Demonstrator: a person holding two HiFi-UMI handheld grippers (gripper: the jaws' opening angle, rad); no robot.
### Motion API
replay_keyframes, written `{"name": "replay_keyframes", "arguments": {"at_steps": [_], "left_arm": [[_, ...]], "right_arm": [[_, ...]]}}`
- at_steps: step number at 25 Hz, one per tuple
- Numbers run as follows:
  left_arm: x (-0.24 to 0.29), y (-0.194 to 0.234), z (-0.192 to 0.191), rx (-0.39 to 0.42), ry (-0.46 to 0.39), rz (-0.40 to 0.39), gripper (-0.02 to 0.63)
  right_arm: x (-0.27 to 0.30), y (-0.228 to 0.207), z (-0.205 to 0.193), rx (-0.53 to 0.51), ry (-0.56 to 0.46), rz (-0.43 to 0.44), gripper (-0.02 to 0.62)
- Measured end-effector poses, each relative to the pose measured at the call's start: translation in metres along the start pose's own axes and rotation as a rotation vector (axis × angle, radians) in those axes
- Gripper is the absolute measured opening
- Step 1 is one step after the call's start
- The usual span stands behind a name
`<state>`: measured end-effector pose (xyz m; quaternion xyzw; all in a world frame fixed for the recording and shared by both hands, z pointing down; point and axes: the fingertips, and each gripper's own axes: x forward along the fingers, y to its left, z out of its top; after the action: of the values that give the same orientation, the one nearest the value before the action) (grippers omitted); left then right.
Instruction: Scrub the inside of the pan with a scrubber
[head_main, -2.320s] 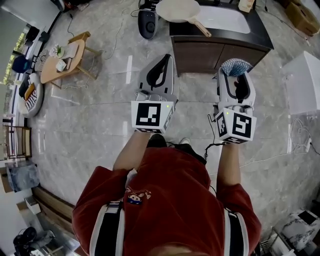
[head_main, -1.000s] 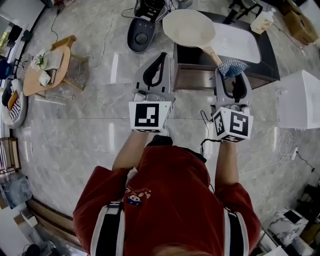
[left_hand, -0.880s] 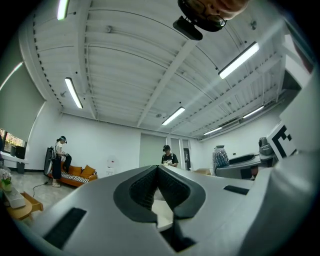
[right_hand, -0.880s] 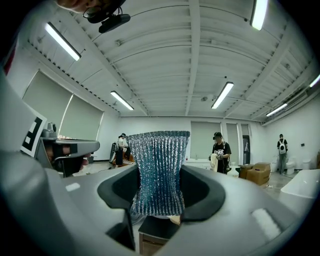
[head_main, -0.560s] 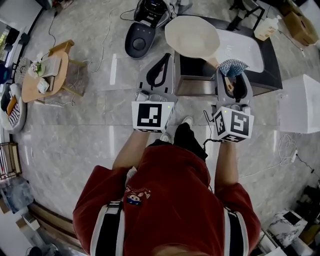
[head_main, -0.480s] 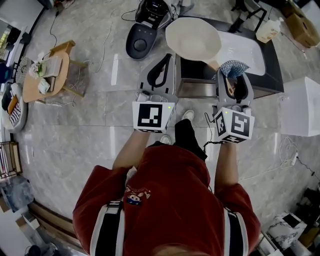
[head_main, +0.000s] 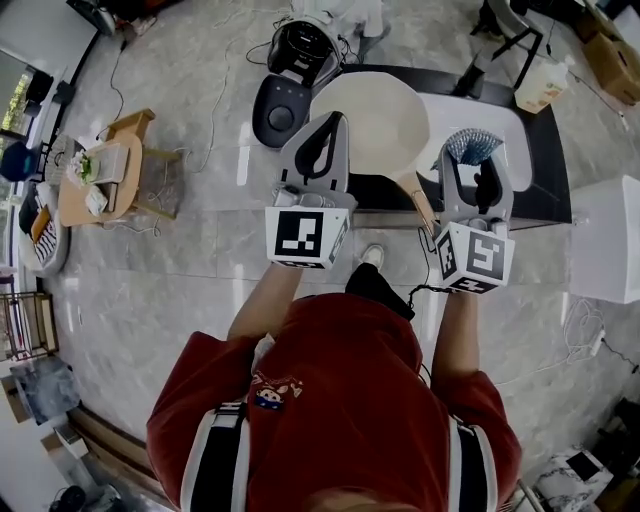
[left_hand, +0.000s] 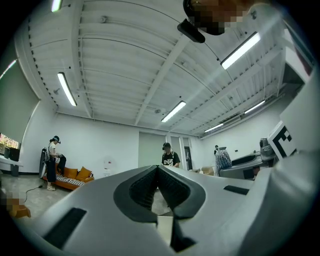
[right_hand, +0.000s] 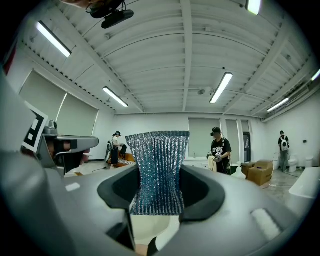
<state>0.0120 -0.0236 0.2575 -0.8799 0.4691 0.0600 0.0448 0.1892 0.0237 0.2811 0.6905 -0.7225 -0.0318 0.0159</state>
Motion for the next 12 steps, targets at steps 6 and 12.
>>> {"name": "replay_keyframes", "arguments": {"at_steps": [6,12], "left_arm": [[0.059,-0.014,-0.007,0.029,0.017,0.008,0.006],[0.094,-0.021,-0.015,0.046,0.036,0.024,0.006]], "right_arm": [[0.043,-0.047,-0.010,0.013,0.017,0.028,0.245],[0.075,-0.061,-0.019,0.034,0.030,0.078,0.246]]}}
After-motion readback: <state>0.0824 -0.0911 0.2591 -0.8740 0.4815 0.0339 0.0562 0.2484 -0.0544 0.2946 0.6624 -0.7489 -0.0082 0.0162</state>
